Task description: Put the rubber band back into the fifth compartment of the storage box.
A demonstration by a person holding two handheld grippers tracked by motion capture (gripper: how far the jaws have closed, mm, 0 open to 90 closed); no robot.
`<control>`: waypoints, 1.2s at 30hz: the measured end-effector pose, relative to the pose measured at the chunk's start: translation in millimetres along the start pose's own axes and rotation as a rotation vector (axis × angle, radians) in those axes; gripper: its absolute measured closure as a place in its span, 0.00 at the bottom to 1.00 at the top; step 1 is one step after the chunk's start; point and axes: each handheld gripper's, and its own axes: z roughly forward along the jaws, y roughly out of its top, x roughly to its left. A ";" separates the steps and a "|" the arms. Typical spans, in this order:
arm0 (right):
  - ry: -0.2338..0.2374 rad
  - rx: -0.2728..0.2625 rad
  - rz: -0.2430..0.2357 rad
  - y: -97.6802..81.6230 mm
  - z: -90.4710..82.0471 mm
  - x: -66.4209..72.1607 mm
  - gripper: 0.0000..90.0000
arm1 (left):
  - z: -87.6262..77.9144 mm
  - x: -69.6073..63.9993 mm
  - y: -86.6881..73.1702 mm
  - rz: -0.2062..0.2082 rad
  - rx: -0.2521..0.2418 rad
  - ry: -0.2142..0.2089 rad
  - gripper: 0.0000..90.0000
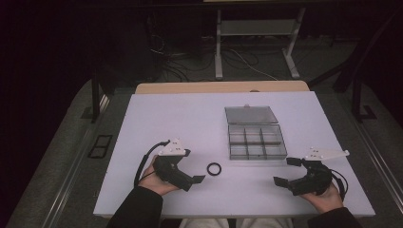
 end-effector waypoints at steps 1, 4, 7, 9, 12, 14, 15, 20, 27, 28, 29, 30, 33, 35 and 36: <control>-0.001 0.000 -0.001 0.0 0.0 0.0 0.00 | 2.3 0.0 1.2 -0.001 0.004 -0.003 0.00; 0.000 -0.002 0.000 0.0 -0.1 -0.1 0.00 | 6.3 0.2 2.6 0.006 0.021 -0.010 0.00; 0.000 -0.001 0.001 -0.1 -0.1 -0.2 0.00 | 11.0 -0.5 4.2 0.009 0.031 -0.016 0.00; 0.002 0.000 0.000 -0.1 0.0 -0.1 0.00 | 13.6 -0.7 5.6 0.018 0.041 -0.022 0.00; 0.001 0.002 -0.001 -0.2 0.3 0.1 0.00 | 17.8 -1.4 7.9 0.020 0.052 -0.029 0.00; 0.003 0.003 -0.001 -0.3 0.3 0.2 0.00 | 20.5 -1.5 9.5 0.032 0.061 -0.034 0.00; 0.004 0.003 0.002 -0.2 0.2 0.3 0.00 | 22.1 -1.7 10.3 0.034 0.062 -0.038 0.00; 0.006 0.001 0.004 -0.4 0.6 0.1 0.00 | 27.5 -3.3 13.2 0.040 0.077 -0.048 0.00; 0.005 0.006 0.002 -0.6 0.7 -0.1 0.00 | 38.8 -6.8 17.1 0.070 0.115 -0.069 0.00; 0.007 0.003 0.002 -0.7 0.8 0.0 0.00 | 40.0 -7.0 17.6 0.076 0.122 -0.071 0.00; 0.007 0.003 0.002 -0.7 0.8 0.0 0.00 | 40.0 -7.0 17.6 0.076 0.122 -0.071 0.00; 0.006 0.001 -0.001 -0.7 0.9 -0.2 0.00 | 41.5 -7.1 18.0 0.080 0.126 -0.075 0.00; 0.005 0.004 -0.002 -0.7 0.8 -0.3 0.00 | 46.1 -8.6 18.4 0.089 0.137 -0.081 0.00; 0.006 0.004 -0.002 -0.7 0.9 -0.3 0.00 | 49.7 -9.8 18.2 0.098 0.147 -0.087 0.00; 0.007 0.004 -0.002 -0.8 1.0 -0.3 0.00 | 53.4 -11.1 18.0 0.108 0.162 -0.092 0.00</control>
